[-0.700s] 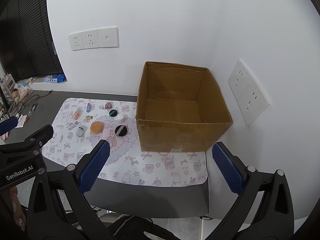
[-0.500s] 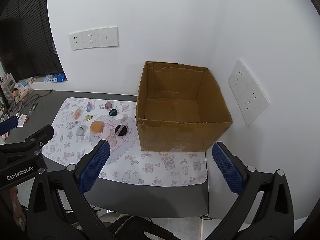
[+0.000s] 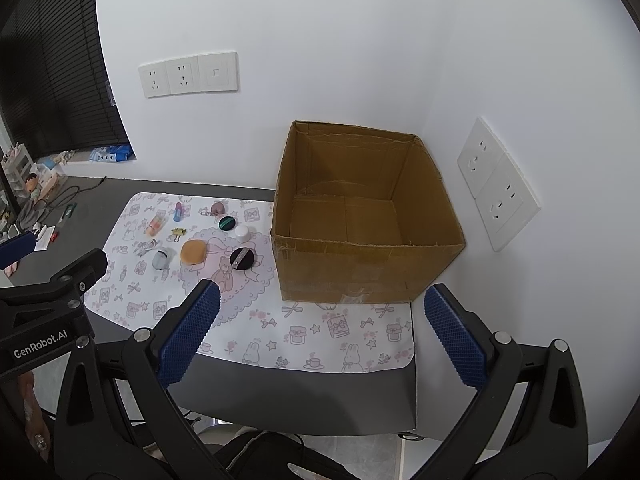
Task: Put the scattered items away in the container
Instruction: 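Move both tools toward the items on the patterned mat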
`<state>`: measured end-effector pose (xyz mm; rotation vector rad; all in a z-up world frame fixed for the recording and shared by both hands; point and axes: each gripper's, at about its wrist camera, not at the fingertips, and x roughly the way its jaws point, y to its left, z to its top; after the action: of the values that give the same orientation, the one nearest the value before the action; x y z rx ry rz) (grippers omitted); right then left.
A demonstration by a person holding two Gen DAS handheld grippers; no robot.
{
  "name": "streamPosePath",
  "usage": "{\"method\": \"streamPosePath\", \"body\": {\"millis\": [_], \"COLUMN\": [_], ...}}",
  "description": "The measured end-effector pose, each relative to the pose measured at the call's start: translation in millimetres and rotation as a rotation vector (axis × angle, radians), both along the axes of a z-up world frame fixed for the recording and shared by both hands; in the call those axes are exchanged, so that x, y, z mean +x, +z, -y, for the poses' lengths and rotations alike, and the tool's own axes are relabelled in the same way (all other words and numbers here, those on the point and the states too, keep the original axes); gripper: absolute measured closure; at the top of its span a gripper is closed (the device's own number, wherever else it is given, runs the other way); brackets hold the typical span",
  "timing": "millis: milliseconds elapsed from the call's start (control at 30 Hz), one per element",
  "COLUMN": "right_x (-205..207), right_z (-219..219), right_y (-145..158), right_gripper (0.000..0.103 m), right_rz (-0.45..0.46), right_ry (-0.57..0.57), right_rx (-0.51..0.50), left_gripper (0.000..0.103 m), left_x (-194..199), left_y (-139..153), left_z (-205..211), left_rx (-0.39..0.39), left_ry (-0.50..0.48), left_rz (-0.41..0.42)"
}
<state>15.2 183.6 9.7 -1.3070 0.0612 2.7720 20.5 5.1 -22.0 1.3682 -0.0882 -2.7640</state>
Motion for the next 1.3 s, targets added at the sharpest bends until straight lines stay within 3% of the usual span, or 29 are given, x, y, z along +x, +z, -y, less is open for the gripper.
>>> {"method": "streamPosePath", "body": {"millis": [367, 833, 1100, 1300], "right_x": [-1.0, -31.4, -45.1, -60.8], "right_z": [10.1, 93.0, 128.0, 139.5], "right_y": [-9.2, -8.5, -16.6, -33.2], "right_gripper": [0.000, 0.000, 0.000, 0.000], "right_rz": [0.014, -0.004, -0.015, -0.013], "right_ry": [0.026, 0.004, -0.010, 0.024], "right_rx": [-0.030, -0.051, -0.032, -0.034], "left_gripper": [0.000, 0.000, 0.000, 0.000], "left_x": [-2.3, -22.4, -41.8, -55.7], "left_y": [-9.6, -22.5, -47.9, -70.3], "left_z": [20.0, 117.0, 158.3, 162.0], "left_rx": [0.007, 0.007, 0.002, 0.014], "left_ry": [0.017, -0.037, 0.016, -0.012], "left_rz": [0.019, -0.012, 0.010, -0.008]}}
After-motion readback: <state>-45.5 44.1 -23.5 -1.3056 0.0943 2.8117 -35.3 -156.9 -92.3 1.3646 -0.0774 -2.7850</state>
